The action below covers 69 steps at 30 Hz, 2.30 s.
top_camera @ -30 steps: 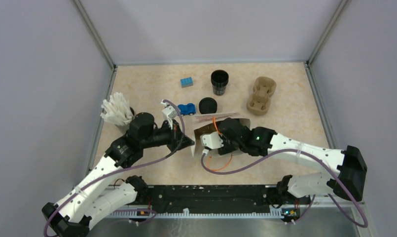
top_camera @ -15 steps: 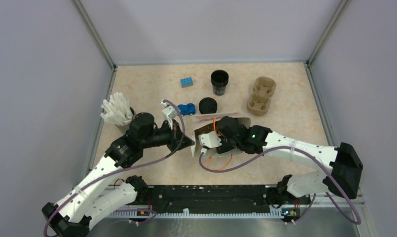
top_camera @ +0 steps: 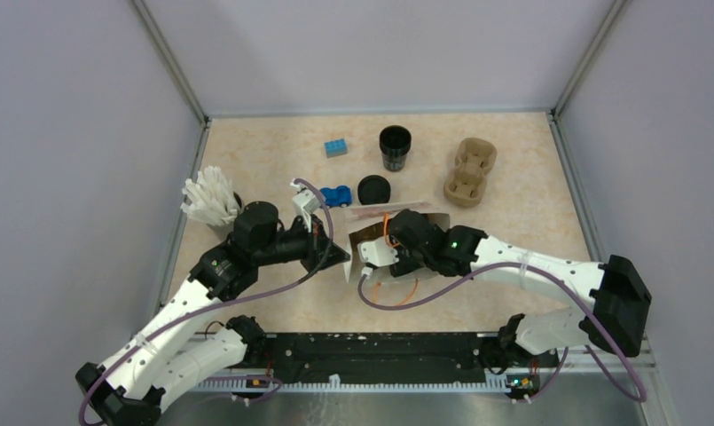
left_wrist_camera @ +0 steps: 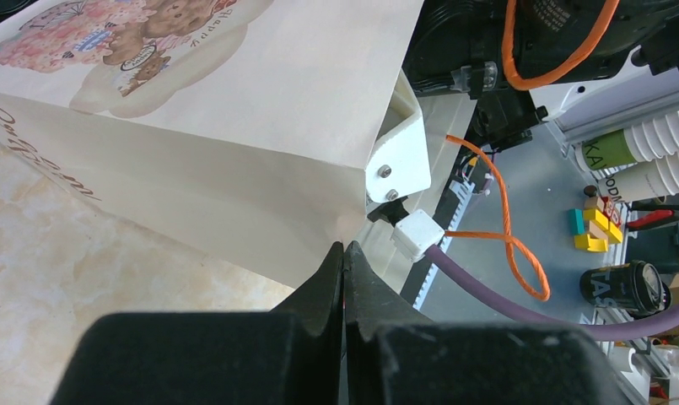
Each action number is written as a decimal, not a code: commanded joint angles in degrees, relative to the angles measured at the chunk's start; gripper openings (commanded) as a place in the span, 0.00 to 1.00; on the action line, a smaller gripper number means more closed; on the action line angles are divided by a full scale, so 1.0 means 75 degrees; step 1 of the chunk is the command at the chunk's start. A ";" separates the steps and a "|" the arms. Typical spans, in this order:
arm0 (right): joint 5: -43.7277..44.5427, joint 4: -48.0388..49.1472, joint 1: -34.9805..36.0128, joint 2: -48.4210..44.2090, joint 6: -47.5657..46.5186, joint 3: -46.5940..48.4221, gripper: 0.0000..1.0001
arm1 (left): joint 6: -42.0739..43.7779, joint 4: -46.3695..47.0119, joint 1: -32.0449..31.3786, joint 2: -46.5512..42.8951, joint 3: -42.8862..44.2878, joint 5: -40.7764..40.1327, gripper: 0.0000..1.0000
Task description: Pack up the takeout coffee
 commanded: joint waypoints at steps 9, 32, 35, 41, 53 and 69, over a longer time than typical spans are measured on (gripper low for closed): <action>-0.0009 0.0355 -0.0189 -0.0008 -0.0082 -0.0257 0.61 | 0.0111 0.0090 0.0017 -0.0045 0.0254 0.0161 0.00; 0.0167 0.0805 -0.0311 0.0159 0.0023 -0.0618 0.61 | 0.0041 0.0098 0.0019 -0.0041 0.0302 0.0348 0.00; 0.0188 0.0807 -0.0330 0.0180 0.0052 -0.0607 0.62 | 0.0034 0.0101 0.0016 -0.0038 0.0286 0.0359 0.00; 0.0212 0.0772 -0.0337 0.0086 0.0076 -0.0558 0.65 | -0.0016 0.0112 0.0022 -0.0024 0.0273 0.0328 0.00; 0.0146 0.0357 -0.0337 0.0042 -0.0033 -0.0111 0.76 | 0.0118 0.0036 0.0021 0.0202 0.0462 0.0197 0.00; -0.0228 -0.0061 -0.0330 0.0110 0.0024 0.0696 0.78 | 0.0368 -0.0226 0.0018 0.0325 0.0646 -0.0065 0.00</action>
